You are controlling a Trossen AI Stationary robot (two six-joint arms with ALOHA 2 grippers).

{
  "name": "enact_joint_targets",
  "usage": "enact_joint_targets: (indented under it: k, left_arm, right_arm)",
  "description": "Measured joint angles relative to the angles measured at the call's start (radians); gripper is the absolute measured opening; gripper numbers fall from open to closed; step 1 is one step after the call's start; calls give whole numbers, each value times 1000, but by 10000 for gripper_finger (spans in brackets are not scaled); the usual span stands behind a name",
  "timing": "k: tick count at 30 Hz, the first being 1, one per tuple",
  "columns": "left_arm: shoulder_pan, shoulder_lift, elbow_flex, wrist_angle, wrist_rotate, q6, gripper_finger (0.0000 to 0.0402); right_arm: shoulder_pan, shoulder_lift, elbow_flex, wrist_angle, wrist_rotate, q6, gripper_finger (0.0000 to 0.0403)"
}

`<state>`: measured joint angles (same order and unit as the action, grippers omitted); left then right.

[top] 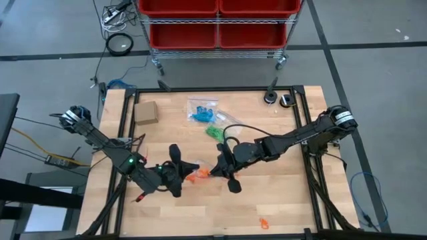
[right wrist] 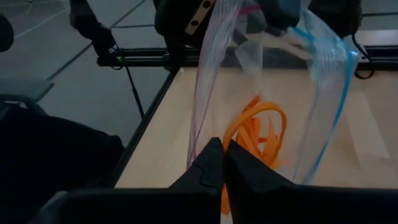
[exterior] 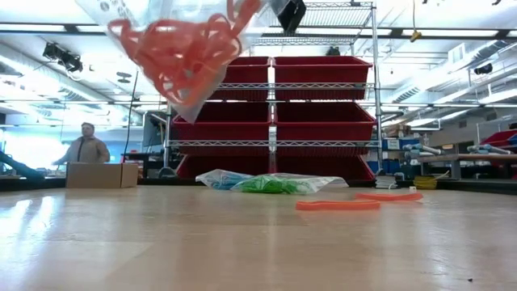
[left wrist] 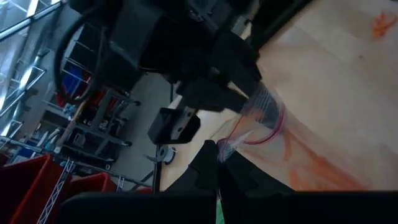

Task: Sort rubber bands
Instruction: Put the orange rubber band into the transparent zip bag

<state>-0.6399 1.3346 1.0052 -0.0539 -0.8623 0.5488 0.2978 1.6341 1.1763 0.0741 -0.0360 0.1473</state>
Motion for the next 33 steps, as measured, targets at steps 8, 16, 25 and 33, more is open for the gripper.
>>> enact_joint_targets:
  k: [8, 16, 25, 33]
  left_arm:
    - [0, 0, 0, 43, 0, 0, 6]
    - [0, 0, 0, 42, 1, 0, 6]
    - [0, 0, 0, 41, 1, -1, 6]
    - [0, 0, 0, 41, 2, -1, 6]
  right_arm:
    - [28, 0, 0, 0, 51, -14, 110]
    - [62, -11, 0, -6, 142, -74, 186]
    - [180, -175, 0, -228, 457, -156, 182]
    - [310, -232, -55, -673, 776, 161, 176]
